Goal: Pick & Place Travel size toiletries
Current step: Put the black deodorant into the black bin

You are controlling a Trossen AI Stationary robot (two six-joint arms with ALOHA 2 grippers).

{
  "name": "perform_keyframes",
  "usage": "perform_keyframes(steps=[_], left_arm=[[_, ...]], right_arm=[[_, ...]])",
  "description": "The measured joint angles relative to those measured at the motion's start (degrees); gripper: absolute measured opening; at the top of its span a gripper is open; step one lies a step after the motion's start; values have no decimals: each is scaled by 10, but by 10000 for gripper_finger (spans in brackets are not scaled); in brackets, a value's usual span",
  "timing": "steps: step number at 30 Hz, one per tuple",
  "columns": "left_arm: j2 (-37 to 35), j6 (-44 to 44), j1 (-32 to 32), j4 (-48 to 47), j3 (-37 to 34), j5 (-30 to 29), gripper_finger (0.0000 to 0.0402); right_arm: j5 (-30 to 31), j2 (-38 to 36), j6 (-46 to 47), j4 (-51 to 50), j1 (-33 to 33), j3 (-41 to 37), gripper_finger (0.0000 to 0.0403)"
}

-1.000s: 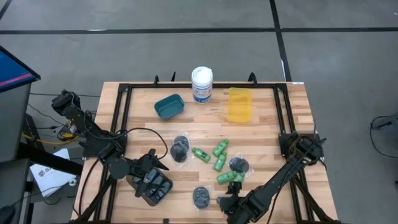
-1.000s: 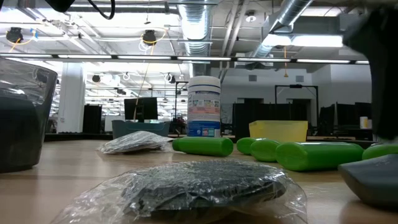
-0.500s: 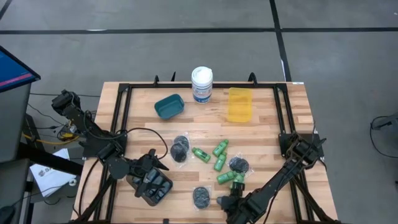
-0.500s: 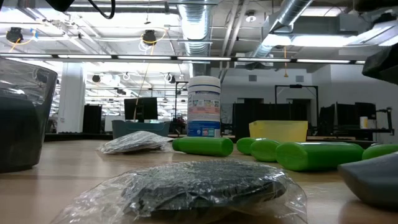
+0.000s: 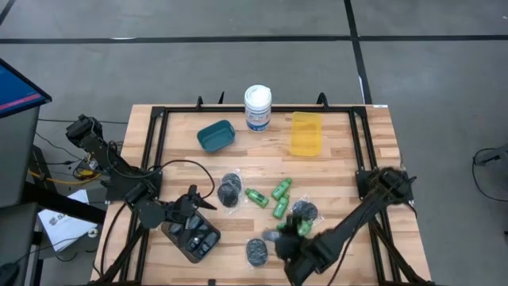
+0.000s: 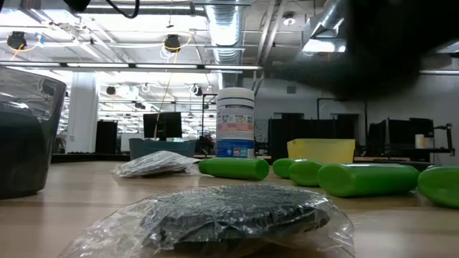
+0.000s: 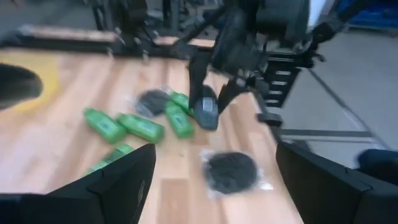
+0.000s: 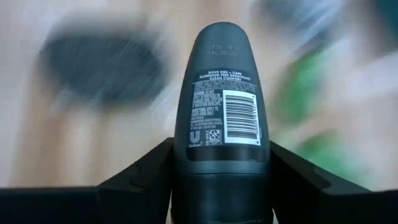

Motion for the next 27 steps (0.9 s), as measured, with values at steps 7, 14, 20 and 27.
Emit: perform_keyframes(steps=[7, 14, 20, 27], left_arm=[[0, 242, 1, 231, -37, -31, 328], [0, 409, 56, 545, -160, 74, 328], [0, 410, 139, 668, -213, 202, 328], [5, 410, 173, 672, -213, 275, 328]], right_arm=[[132, -100, -264, 211, -33, -16, 195], [77, -130, -509, 459, -81, -37, 195], [-17, -121, -576, 557, -129, -37, 195], [-96, -117, -568, 588, -180, -37, 195]])
